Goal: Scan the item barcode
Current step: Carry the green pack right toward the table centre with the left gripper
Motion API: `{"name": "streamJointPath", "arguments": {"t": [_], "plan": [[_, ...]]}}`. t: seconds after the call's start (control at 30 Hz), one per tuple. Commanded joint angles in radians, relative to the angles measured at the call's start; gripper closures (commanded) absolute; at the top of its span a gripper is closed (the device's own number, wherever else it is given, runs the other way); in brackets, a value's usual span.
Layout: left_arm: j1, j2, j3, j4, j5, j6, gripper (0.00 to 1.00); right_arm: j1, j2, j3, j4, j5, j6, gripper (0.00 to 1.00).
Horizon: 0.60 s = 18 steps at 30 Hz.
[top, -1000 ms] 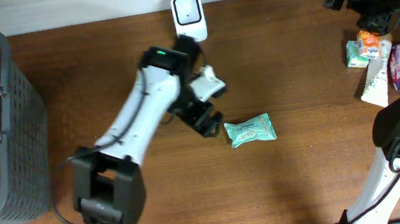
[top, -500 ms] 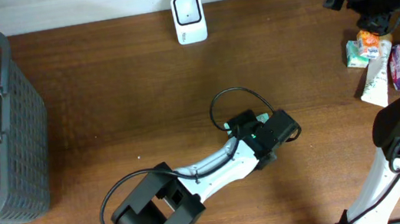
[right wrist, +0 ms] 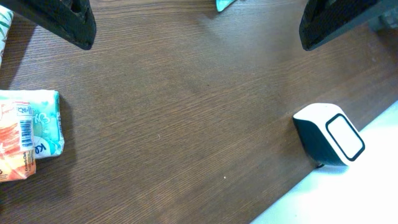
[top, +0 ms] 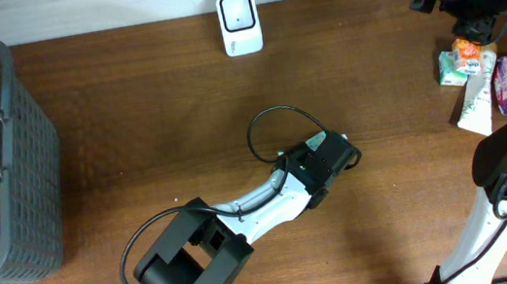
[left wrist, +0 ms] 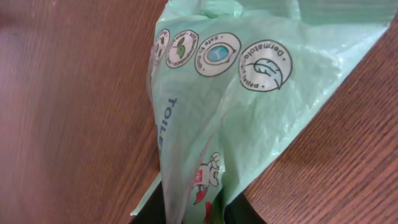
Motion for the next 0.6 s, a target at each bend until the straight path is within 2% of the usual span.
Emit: {"name": "streamJointPath", "arguments": {"t": [0.0,0.07,0.2,0.27,0.33,0.4,0.57], "plan": [[0.003,-0.063,0.043,-0.016,0.196,-0.060,1.00,0.005,0.007,0.004,0.000,-0.005,-0.003,0.01],[0.039,-0.110,0.044,-0.019,0.363,-0.125,1.00,0.005,0.007,0.004,0.000,-0.005,-0.003,0.01],[0.374,-0.171,0.043,0.004,1.159,-0.399,1.00,0.005,0.007,0.004,0.000,-0.005,-0.003,0.01],[0.574,-0.136,0.042,0.003,1.393,-0.534,1.00,0.005,0.007,0.004,0.000,-0.005,-0.003,0.01],[0.612,-0.091,0.040,0.003,1.469,-0.578,1.00,0.005,0.007,0.004,0.000,-0.005,-0.003,0.01],[0.589,0.003,0.040,0.003,1.523,-0.632,1.00,0.005,0.007,0.004,0.000,-0.005,-0.003,0.01],[0.555,0.151,0.040,0.004,1.508,-0.678,1.00,0.005,0.007,0.004,0.000,-0.005,-0.003,0.02]]}}
